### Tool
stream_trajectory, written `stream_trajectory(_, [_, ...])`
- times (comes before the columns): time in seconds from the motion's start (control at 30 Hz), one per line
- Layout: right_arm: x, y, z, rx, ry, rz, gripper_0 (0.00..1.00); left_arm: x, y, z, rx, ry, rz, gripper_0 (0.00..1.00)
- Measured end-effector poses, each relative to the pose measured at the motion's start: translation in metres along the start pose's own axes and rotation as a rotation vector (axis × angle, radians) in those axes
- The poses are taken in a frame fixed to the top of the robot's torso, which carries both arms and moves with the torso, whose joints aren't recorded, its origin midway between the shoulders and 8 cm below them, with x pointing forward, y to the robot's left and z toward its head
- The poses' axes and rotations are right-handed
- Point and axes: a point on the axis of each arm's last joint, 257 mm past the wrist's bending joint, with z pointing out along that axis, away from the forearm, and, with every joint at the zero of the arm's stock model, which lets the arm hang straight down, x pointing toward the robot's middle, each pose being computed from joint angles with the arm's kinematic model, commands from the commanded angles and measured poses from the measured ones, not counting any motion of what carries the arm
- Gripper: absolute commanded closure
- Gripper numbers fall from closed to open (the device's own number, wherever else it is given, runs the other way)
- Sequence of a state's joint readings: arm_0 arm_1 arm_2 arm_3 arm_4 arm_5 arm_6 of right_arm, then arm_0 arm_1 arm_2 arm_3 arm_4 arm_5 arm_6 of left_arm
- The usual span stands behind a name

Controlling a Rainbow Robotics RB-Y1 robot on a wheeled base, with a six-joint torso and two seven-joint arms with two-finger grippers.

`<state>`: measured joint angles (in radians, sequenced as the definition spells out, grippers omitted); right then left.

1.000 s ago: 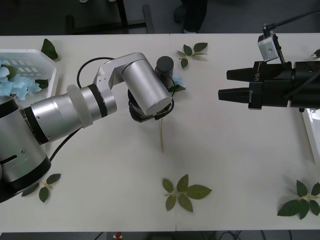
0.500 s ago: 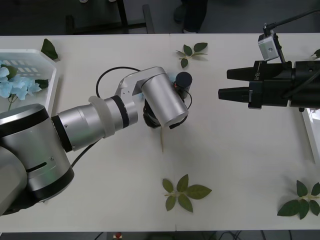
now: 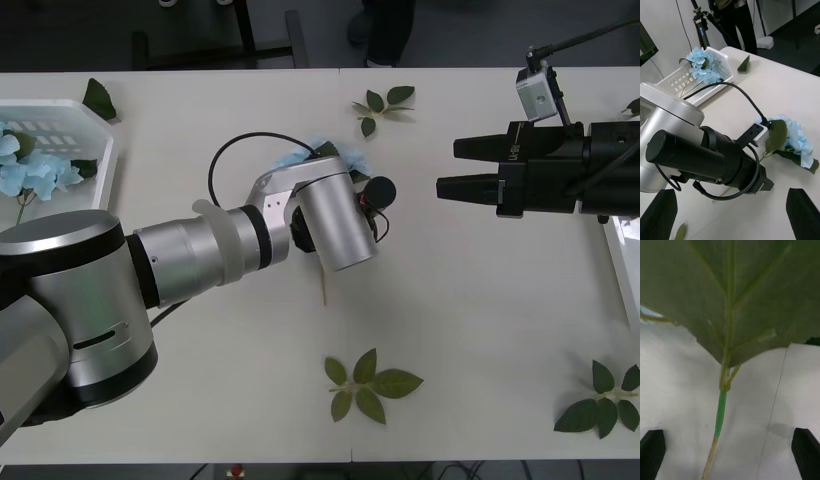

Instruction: Place the red flowers into the right box and the blue flowers into the left box. If a person shows an open palm, hand one flower to the person first, then continue sorting.

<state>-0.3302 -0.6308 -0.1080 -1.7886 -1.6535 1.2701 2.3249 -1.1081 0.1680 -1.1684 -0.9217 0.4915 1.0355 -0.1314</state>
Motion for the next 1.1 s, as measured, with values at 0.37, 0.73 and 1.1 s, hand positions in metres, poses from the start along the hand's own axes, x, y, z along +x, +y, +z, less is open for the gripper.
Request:
stream_trajectory(0.37, [0.0, 0.0, 0.0, 0.0, 0.0, 0.0, 0.16, -0.028, 0.014, 0.009, -0.019, -0.059, 0.02, 1.0])
stream_trajectory(0.73, [-0.001, -0.001, 0.0, 0.002, -0.002, 0.0, 0.15, -0.03, 0.018, 0.01, -0.027, -0.062, 0.035, 1.0])
stream_trajectory(1.1, [-0.001, -0.001, 0.0, 0.003, -0.003, 0.0, 0.15, -0.029, 0.059, -0.005, -0.041, 0.042, 0.038, 1.0])
